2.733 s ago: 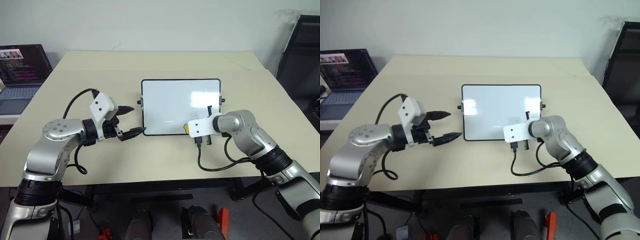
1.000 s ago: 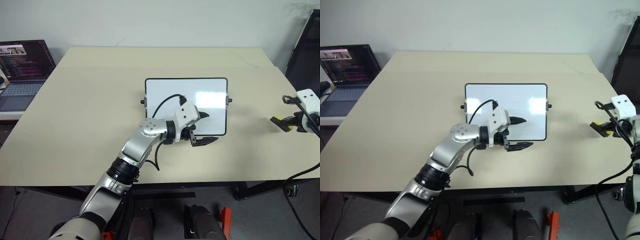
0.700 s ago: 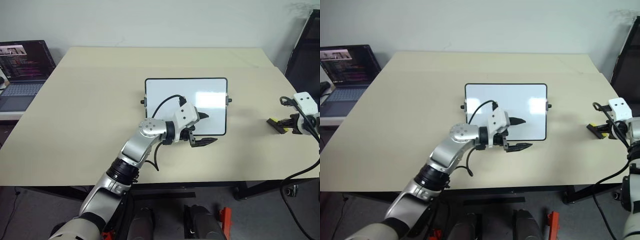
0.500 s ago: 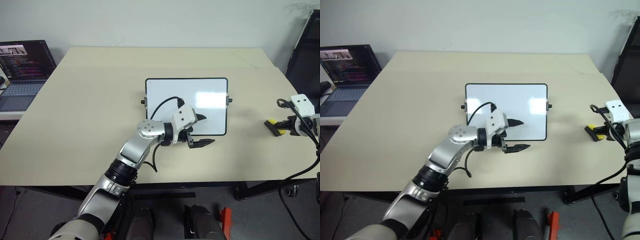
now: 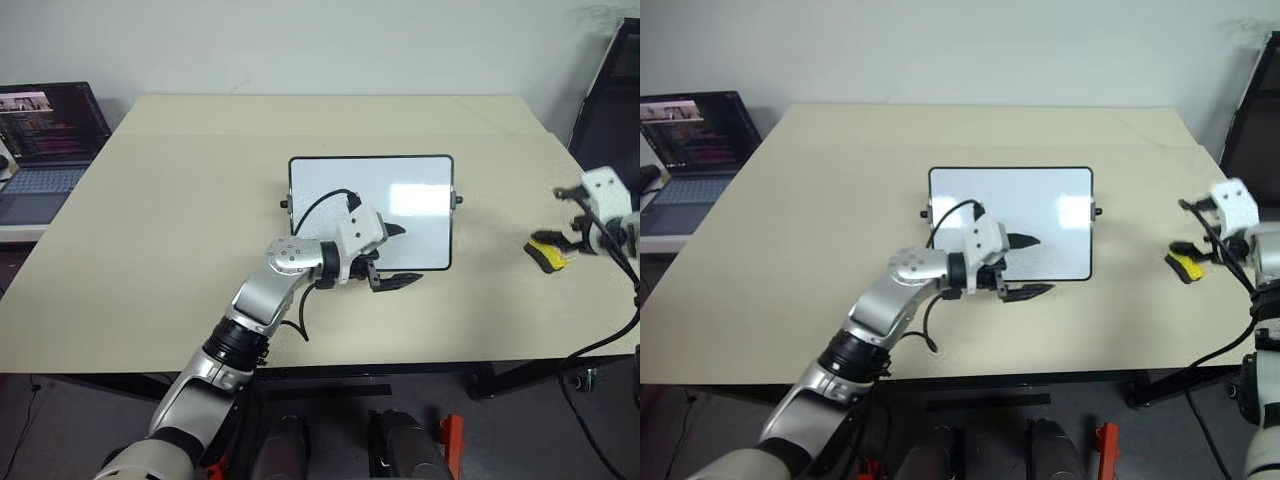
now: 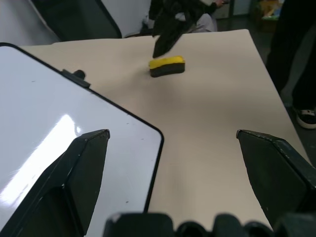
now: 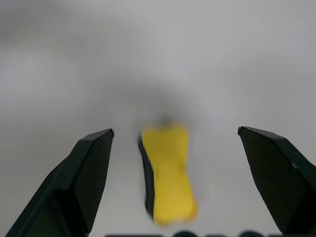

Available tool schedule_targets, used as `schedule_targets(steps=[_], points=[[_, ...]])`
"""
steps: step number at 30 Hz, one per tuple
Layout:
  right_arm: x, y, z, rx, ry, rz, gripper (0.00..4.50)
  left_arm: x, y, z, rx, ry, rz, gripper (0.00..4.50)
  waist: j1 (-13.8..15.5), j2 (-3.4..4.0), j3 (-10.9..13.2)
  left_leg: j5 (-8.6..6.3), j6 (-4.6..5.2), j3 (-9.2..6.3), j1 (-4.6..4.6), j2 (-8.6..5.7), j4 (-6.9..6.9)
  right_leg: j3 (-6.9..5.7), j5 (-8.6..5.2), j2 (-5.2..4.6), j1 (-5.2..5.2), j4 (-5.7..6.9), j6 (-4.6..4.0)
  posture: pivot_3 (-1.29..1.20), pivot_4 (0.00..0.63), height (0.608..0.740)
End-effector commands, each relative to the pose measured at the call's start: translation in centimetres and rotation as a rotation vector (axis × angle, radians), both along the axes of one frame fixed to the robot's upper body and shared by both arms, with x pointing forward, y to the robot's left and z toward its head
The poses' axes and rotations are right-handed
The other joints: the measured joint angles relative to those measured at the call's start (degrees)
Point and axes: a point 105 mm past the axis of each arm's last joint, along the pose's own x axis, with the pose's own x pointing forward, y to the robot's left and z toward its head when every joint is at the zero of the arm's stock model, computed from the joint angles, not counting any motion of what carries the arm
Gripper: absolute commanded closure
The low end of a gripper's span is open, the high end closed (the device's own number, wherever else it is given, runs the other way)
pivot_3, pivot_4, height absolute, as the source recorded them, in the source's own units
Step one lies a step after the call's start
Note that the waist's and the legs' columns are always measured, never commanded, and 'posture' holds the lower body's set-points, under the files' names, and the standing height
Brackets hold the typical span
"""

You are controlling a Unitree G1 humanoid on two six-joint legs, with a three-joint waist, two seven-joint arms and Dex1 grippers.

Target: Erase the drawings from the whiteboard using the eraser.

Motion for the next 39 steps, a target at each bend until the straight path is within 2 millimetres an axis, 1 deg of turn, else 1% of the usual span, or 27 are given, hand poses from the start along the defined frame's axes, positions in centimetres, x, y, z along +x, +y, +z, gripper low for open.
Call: schedule_targets(steps=[1, 3, 4, 5, 7, 9, 10, 11, 12, 13, 14, 15, 17, 20, 22, 24, 25, 27, 29, 32, 34, 36, 39], points=[[1.3, 4.6, 4.7, 0.030, -0.317, 0.176, 0.02, 1.3, 2.1, 4.7, -0.191, -0.116, 0.144, 0.00, -0.34, -0.03, 0.00, 0.00, 0.00, -0.02, 0.00, 0.02, 0.01, -0.02, 0.00, 0.02, 0.02, -0.01, 0.00, 0.00, 0.150, 0.740], [1.9, 5.9, 3.4, 0.004, -0.365, 0.189, 0.02, 2.6, 4.7, 6.9, -0.304, -0.145, 0.284, 0.00, -0.35, -0.05, -0.02, 0.00, 0.00, -0.05, 0.02, 0.04, 0.05, -0.04, 0.01, 0.03, 0.06, 0.00, 0.02, 0.00, 0.150, 0.740], [2.3, 6.2, 2.8, 0.025, -0.383, 0.176, 0.02, 3.1, 6.3, 7.7, -0.338, -0.172, 0.365, 0.00, -0.25, -0.05, -0.02, 0.00, 0.00, -0.09, 0.04, 0.04, 0.06, -0.08, 0.02, 0.03, 0.13, -0.01, 0.04, 0.00, 0.150, 0.740], [2.6, 6.5, 2.4, 0.044, -0.397, 0.165, 0.02, 3.4, 7.4, 8.3, -0.358, -0.192, 0.417, 0.00, -0.17, -0.05, -0.02, 0.00, 0.00, -0.10, 0.04, 0.03, 0.08, -0.08, 0.03, 0.02, 0.14, 0.00, 0.05, 0.00, 0.150, 0.740], [3.0, 7.1, 1.1, 0.104, -0.439, 0.159, 0.02, 4.2, 11.3, 9.5, -0.354, -0.291, 0.620, 0.00, -0.02, -0.04, -0.01, 0.00, 0.00, -0.08, 0.04, 0.00, 0.09, -0.05, 0.10, -0.02, 0.14, -0.02, 0.00, 0.00, 0.150, 0.740], [3.3, 6.7, 0.0, 0.137, -0.473, 0.115, 0.02, 4.3, 14.9, 10.4, -0.400, -0.334, 0.783, 0.00, 0.01, -0.04, -0.01, 0.00, 0.00, -0.06, 0.03, -0.03, 0.08, -0.03, 0.22, -0.05, 0.14, -0.03, -0.15, 0.00, 0.150, 0.740], [3.4, 6.4, -0.1, 0.177, -0.505, 0.079, 0.02, 4.2, 16.7, 10.0, -0.405, -0.339, 0.859, 0.00, 0.07, -0.04, -0.01, 0.00, 0.00, -0.06, 0.02, -0.03, 0.08, -0.03, 0.23, -0.06, 0.14, -0.07, -0.16, 0.00, 0.150, 0.740], [3.5, 6.2, -0.3, 0.201, -0.524, 0.054, 0.02, 4.2, 18.0, 9.5, -0.402, -0.337, 0.915, 0.00, 0.10, -0.04, -0.01, 0.00, 0.00, -0.05, 0.01, -0.05, 0.07, -0.03, 0.23, -0.09, 0.14, -0.07, -0.17, 0.00, 0.150, 0.740], [3.6, 6.1, -0.7, 0.209, -0.551, 0.034, 0.02, 4.2, 19.7, 8.4, -0.400, -0.324, 0.986, 0.00, 0.15, -0.04, -0.01, 0.00, 0.00, -0.05, 0.02, -0.05, 0.06, -0.03, 0.24, -0.09, 0.14, -0.08, -0.18, 0.00, 0.150, 0.740], [3.7, 6.0, -1.0, 0.211, -0.570, 0.022, 0.02, 4.1, 20.8, 7.7, -0.399, -0.315, 1.031, 0.00, 0.17, -0.03, -0.02, 0.00, 0.00, -0.05, 0.01, -0.05, 0.06, -0.04, 0.24, -0.10, 0.14, -0.07, -0.18, 0.00, 0.150, 0.740], [3.8, 6.2, -1.5, 0.235, -0.573, 0.017, 0.02, 4.0, 21.9, 6.9, -0.422, -0.294, 1.070, 0.00, 0.17, -0.04, -0.02, 0.00, 0.00, -0.05, 0.04, -0.04, 0.05, -0.04, 0.24, -0.09, 0.14, -0.06, -0.18, 0.00, 0.150, 0.740], [3.9, 6.4, -2.0, 0.252, -0.571, 0.016, 0.02, 3.8, 22.7, 6.4, -0.463, -0.289, 1.090, 0.00, 0.20, -0.04, -0.02, 0.00, 0.00, -0.05, 0.04, -0.04, 0.05, -0.05, 0.25, -0.09, 0.14, -0.06, -0.19, 0.00, 0.150, 0.740], [4.0, 6.6, -2.9, 0.247, -0.569, 0.010, 0.02, 3.6, 23.8, 5.8, -0.558, -0.261, 1.114, 0.00, 0.28, -0.05, -0.01, 0.00, -0.01, -0.06, 0.05, -0.02, 0.08, -0.07, 0.25, -0.07, 0.14, -0.04, -0.19, 0.00, 0.150, 0.740], [4.1, 7.0, -4.0, 0.295, -0.560, -0.002, 0.02, 3.7, 24.6, 3.5, -0.534, -0.227, 1.147, 0.00, 0.42, -0.04, -0.02, 0.01, -0.01, -0.05, 0.06, -0.02, 0.09, -0.06, 0.32, -0.07, 0.16, -0.04, -0.18, 0.00, 0.150, 0.740], [4.1, 7.3, -5.6, 0.320, -0.526, -0.022, 0.02, 4.4, 25.0, 0.2, -0.484, -0.153, 1.199, 0.00, 0.50, -0.04, -0.02, 0.01, -0.01, -0.03, 0.10, -0.03, 0.09, -0.04, 0.33, -0.07, 0.21, -0.04, -0.16, 0.00, 0.150, 0.740], [4.1, 7.5, -6.8, 0.331, -0.500, -0.041, 0.02, 4.9, 24.7, -1.8, -0.470, -0.093, 1.209, 0.00, 0.51, -0.05, -0.02, 0.01, -0.01, -0.03, 0.17, -0.04, 0.09, -0.04, 0.33, -0.07, 0.27, -0.05, -0.16, 0.00, 0.150, 0.740], [4.1, 7.7, -7.1, 0.333, -0.497, -0.044, 0.02, 5.0, 24.7, -2.2, -0.474, -0.080, 1.205, 0.00, 0.51, -0.05, -0.02, 0.01, -0.01, -0.02, 0.17, -0.03, 0.09, -0.04, 0.33, -0.06, 0.27, -0.05, -0.16, 0.00, 0.150, 0.740], [4.1, 7.9, -7.7, 0.342, -0.495, -0.059, 0.02, 5.6, 24.3, -3.8, -0.427, -0.054, 1.224, 0.00, 0.51, -0.05, -0.02, 0.01, -0.01, -0.03, 0.16, -0.03, 0.09, -0.04, 0.33, -0.06, 0.26, -0.05, -0.16, 0.00, 0.150, 0.740], [4.1, 7.8, -8.1, 0.346, -0.499, -0.083, 0.02, 6.1, 24.2, -4.9, -0.398, -0.040, 1.246, 0.00, 0.53, -0.05, -0.02, 0.01, -0.01, -0.03, 0.16, -0.02, 0.08, -0.04, 0.33, -0.05, 0.25, -0.04, -0.17, 0.00, 0.150, 0.740], [4.0, 7.8, -8.4, 0.369, -0.523, -0.139, 0.02, 6.8, 24.4, -5.3, -0.421, -0.061, 1.278, 0.00, 0.74, -0.05, -0.02, 0.01, -0.01, -0.03, 0.16, -0.02, 0.08, -0.05, 0.33, -0.05, 0.26, -0.04, -0.17, 0.00, 0.150, 0.740], [3.9, 8.5, -8.5, 0.369, -0.539, -0.130, 0.02, 7.2, 24.6, -5.1, -0.428, -0.083, 1.285, 0.00, 0.81, -0.05, -0.02, 0.01, -0.01, -0.03, 0.16, -0.02, 0.08, -0.04, 0.33, -0.05, 0.26, -0.04, -0.16, 0.00, 0.150, 0.740], [3.8, 9.2, -8.6, 0.377, -0.547, -0.120, 0.02, 7.5, 24.8, -4.6, -0.434, -0.110, 1.282, 0.00, 0.74, -0.05, -0.02, 0.01, -0.01, -0.03, 0.16, -0.02, 0.07, -0.04, 0.33, -0.05, 0.26, -0.05, -0.16, 0.00, 0.150, 0.740], [3.7, 9.7, -8.7, 0.384, -0.558, -0.117, 0.02, 7.8, 24.7, -3.7, -0.465, -0.148, 1.276, 0.00, 0.66, -0.05, -0.02, 0.01, -0.01, -0.03, 0.16, -0.02, 0.06, -0.04, 0.34, -0.04, 0.24, -0.04, -0.17, 0.00, 0.150, 0.740]])
